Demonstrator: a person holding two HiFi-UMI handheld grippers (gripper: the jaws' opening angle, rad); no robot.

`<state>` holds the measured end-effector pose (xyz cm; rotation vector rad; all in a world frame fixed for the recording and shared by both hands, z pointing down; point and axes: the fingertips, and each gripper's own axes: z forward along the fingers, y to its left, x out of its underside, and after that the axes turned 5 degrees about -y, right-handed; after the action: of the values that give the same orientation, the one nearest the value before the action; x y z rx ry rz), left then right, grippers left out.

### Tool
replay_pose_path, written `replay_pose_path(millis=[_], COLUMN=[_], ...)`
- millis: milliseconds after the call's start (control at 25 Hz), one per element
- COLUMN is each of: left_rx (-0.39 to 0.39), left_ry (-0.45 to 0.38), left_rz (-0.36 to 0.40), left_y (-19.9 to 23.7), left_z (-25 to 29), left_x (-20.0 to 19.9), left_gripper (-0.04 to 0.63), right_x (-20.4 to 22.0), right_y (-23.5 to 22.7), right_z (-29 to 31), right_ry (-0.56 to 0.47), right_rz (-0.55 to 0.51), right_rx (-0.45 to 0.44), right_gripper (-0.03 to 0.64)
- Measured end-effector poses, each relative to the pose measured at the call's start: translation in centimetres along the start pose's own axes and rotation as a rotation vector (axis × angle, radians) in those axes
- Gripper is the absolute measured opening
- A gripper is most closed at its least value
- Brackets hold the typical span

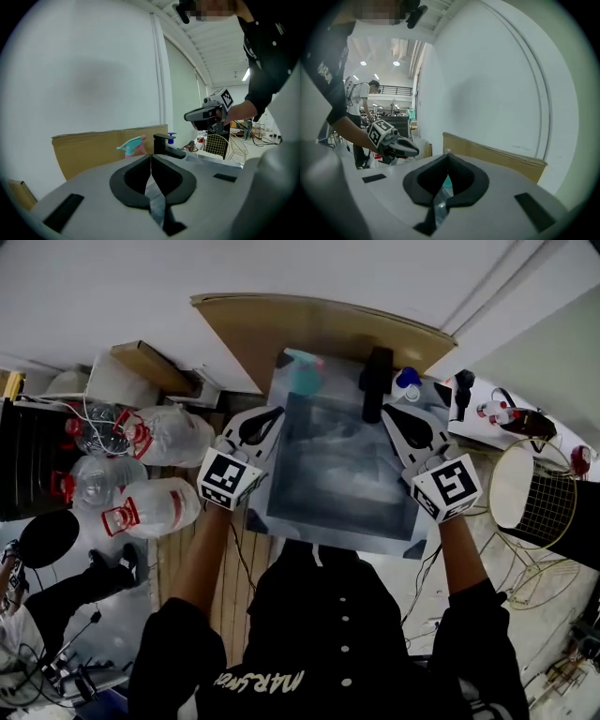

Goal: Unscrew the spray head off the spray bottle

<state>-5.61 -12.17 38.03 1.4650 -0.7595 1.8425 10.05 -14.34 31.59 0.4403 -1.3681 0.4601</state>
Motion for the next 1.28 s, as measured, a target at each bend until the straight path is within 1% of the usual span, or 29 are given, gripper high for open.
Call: replay_pose_path(millis=[200,320,360,400,440,520,600,680,720,840,960,1080,1280], left_rx=[0.079,0.124,0.139,0.154,0.168,0.192,0.208,0.218,0.222,0.241,0.284,0.331,0.366], left_ry=[0.024,0.038,0.043,0.049,0.056,0.066,0.077,0.092,0.097,0.107,0.121,0.131,0.167], left_rz=[0.008,-0.006,-0.009,-0.01,-0.009,0.004,0.016,0.009,0.007,0.019,0.026,0.031,0.029], left_y=[2.4,4.1,4.5,4.8,5.0,5.4,5.8,6.4,6.6,6.9,6.8,6.4,6.1], left_z=[2.9,4.3,4.8,5.3,5.8,6.8,7.9,8.9,9.3,10.5,11.7,12.9,14.5], left_x=[2.9,4.6,5.1,5.5,6.0,6.8,7.6,8.5,9.0,9.9,10.6,11.0,12.0], left_gripper=[0.026,0.039,0.07,0.126,0.163,0.204,0.261,0.333,0.347,0.374,0.387,0.393,0.397], right_x=[0.8,1.0,1.0,1.0,0.9,0.9,1.2,1.6,1.8,2.4,2.8,2.1,3.0], right_y=[-0.3,-0.5,-0.6,-0.6,-0.6,-0.5,-0.3,-0.2,-0.1,0.0,0.1,0.5,0.6], right_z=[4.3,6.9,7.7,8.5,9.2,10.4,11.7,12.9,13.5,14.8,15.5,16.3,17.9], right_ry=[0.019,0.028,0.032,0.036,0.039,0.048,0.065,0.084,0.092,0.11,0.135,0.132,0.149], right_rz=[0.009,0.021,0.026,0.029,0.031,0.029,0.01,-0.018,-0.025,-0.037,-0.058,-0.043,-0.07], right_rx=[-0.012,-0.026,-0.031,-0.037,-0.048,-0.079,-0.116,-0.143,-0.151,-0.165,-0.174,-0.178,-0.184], right_gripper=[0.015,0.044,0.058,0.075,0.087,0.116,0.152,0.16,0.17,0.185,0.195,0.196,0.198])
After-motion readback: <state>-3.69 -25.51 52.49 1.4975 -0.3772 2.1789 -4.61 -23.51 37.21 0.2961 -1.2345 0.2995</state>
